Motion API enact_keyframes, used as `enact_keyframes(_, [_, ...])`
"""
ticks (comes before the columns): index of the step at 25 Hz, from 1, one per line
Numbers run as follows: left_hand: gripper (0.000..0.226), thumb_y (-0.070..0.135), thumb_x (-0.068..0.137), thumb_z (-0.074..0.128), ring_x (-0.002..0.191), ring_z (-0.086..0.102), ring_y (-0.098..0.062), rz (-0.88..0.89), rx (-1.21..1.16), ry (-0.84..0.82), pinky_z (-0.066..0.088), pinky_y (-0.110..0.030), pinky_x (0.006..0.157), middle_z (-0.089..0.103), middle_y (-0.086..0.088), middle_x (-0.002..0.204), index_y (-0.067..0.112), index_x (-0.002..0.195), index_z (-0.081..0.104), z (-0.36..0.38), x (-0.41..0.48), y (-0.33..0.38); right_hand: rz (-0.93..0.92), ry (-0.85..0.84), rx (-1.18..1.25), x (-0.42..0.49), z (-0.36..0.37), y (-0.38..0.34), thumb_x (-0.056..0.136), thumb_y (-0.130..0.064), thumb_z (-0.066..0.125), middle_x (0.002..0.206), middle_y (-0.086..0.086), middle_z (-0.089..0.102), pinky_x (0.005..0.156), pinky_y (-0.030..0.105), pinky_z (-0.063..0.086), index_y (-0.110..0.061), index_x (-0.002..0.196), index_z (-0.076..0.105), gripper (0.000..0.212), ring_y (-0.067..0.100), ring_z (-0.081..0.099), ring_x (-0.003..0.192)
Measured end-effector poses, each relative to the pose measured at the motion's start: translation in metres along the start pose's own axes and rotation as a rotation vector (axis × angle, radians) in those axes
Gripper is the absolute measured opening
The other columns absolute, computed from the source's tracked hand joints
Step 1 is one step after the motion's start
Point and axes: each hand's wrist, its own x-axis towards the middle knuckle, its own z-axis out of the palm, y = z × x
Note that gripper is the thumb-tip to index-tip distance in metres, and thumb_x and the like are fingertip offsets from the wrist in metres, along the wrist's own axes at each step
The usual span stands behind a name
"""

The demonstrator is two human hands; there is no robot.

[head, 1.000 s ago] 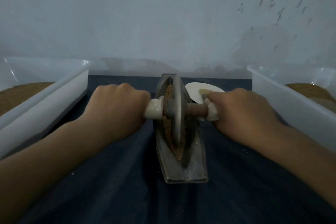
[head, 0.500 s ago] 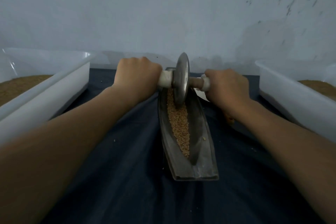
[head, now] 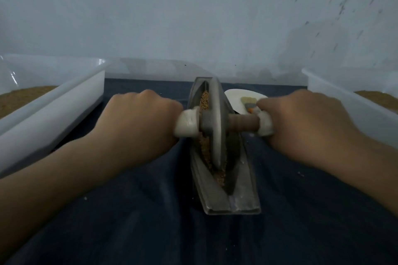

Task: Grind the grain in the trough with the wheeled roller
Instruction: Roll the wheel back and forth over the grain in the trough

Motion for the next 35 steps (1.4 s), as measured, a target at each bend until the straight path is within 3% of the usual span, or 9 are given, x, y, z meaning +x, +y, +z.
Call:
enact_keyframes(5, [0.014, 0.038, 0.087, 0.056, 0.073, 0.063, -0.034, -0.150, -0.029, -0.003, 0.038, -0.033, 0.058, 0.056, -0.004, 0.075, 0.025, 0.086, 0.061, 0.059, 0.068, -0.006, 0.157, -0.001, -0.007, 0.077, 0.044, -0.010, 0.080, -0.015, 0.066, 0.062, -0.004, 0.039, 0.049, 0.025, 0.018, -0.028, 0.078, 0.049, 0.022, 0.024, 0.044, 0.061])
enact_keyframes(11, [0.023, 0.037, 0.083, 0.063, 0.051, 0.043, -0.026, -0.086, -0.023, 0.025, 0.027, -0.029, 0.050, 0.039, 0.003, 0.060, 0.027, 0.073, 0.045, 0.036, 0.033, 0.000, 0.037, 0.009, 0.057, 0.038, 0.021, -0.005, 0.080, -0.024, 0.068, 0.065, -0.006, 0.046, 0.049, 0.027, 0.024, -0.031, 0.085, 0.055, 0.015, 0.025, 0.050, 0.063])
enact_keyframes(16, [0.037, 0.038, 0.057, 0.078, 0.042, 0.021, -0.018, 0.034, -0.030, 0.111, 0.014, -0.018, 0.051, 0.032, 0.003, 0.048, 0.026, 0.063, 0.043, -0.010, -0.015, -0.004, -0.053, 0.021, 0.088, -0.021, -0.013, 0.005, 0.072, -0.044, 0.066, 0.053, -0.007, 0.041, 0.044, 0.028, 0.036, -0.048, 0.076, 0.024, 0.042, 0.025, 0.046, 0.045])
enact_keyframes(19, [0.033, 0.040, 0.065, 0.072, 0.043, 0.016, -0.016, -0.021, 0.024, 0.005, 0.014, -0.020, 0.049, 0.020, 0.008, 0.054, 0.029, 0.064, 0.041, 0.003, 0.001, 0.001, 0.004, 0.042, 0.013, -0.003, 0.001, 0.003, 0.068, -0.037, 0.072, 0.053, -0.007, 0.038, 0.045, 0.022, 0.024, -0.042, 0.075, 0.029, 0.043, 0.025, 0.043, 0.045])
enact_keyframes(23, [0.012, 0.035, 0.088, 0.058, 0.065, 0.056, -0.029, -0.150, 0.063, -0.057, 0.035, -0.034, 0.056, 0.052, -0.003, 0.073, 0.025, 0.089, 0.063, 0.043, 0.058, 0.002, 0.130, 0.047, 0.025, 0.063, 0.047, -0.003, 0.084, -0.026, 0.066, 0.066, -0.003, 0.050, 0.048, 0.025, 0.021, -0.026, 0.087, 0.059, 0.008, 0.025, 0.051, 0.062])
enact_keyframes(26, [0.016, 0.035, 0.090, 0.058, 0.081, 0.064, -0.035, -0.154, 0.069, -0.090, 0.037, -0.036, 0.061, 0.061, -0.008, 0.088, 0.022, 0.098, 0.065, 0.043, 0.081, 0.002, 0.155, 0.068, 0.060, 0.080, 0.058, -0.001, 0.084, -0.017, 0.061, 0.071, 0.000, 0.055, 0.049, 0.027, 0.025, -0.023, 0.090, 0.058, 0.008, 0.027, 0.054, 0.067])
enact_keyframes(29, [0.009, 0.037, 0.087, 0.060, 0.064, 0.055, -0.027, -0.120, 0.045, -0.096, 0.034, -0.033, 0.057, 0.052, -0.001, 0.074, 0.028, 0.086, 0.058, 0.027, 0.052, 0.004, 0.087, 0.019, 0.069, 0.049, 0.040, 0.001, 0.084, -0.027, 0.064, 0.068, -0.006, 0.048, 0.048, 0.027, 0.023, -0.029, 0.083, 0.050, 0.015, 0.024, 0.048, 0.065])
enact_keyframes(32, [0.028, 0.040, 0.069, 0.067, 0.042, 0.020, -0.015, -0.033, 0.023, -0.003, 0.025, -0.024, 0.046, 0.022, 0.009, 0.055, 0.031, 0.067, 0.040, 0.001, 0.003, 0.002, -0.026, 0.029, 0.055, 0.001, 0.006, 0.004, 0.077, -0.039, 0.068, 0.060, -0.007, 0.046, 0.045, 0.027, 0.029, -0.040, 0.078, 0.032, 0.036, 0.025, 0.049, 0.054])
enact_keyframes(35, [0.023, 0.046, 0.055, 0.065, 0.036, 0.023, -0.019, 0.036, -0.021, 0.085, 0.027, -0.019, 0.043, 0.018, 0.009, 0.055, 0.032, 0.062, 0.048, -0.009, -0.012, -0.008, -0.067, 0.036, 0.091, -0.020, -0.010, 0.009, 0.071, -0.047, 0.064, 0.053, -0.007, 0.041, 0.043, 0.031, 0.039, -0.049, 0.078, 0.022, 0.043, 0.025, 0.047, 0.045])
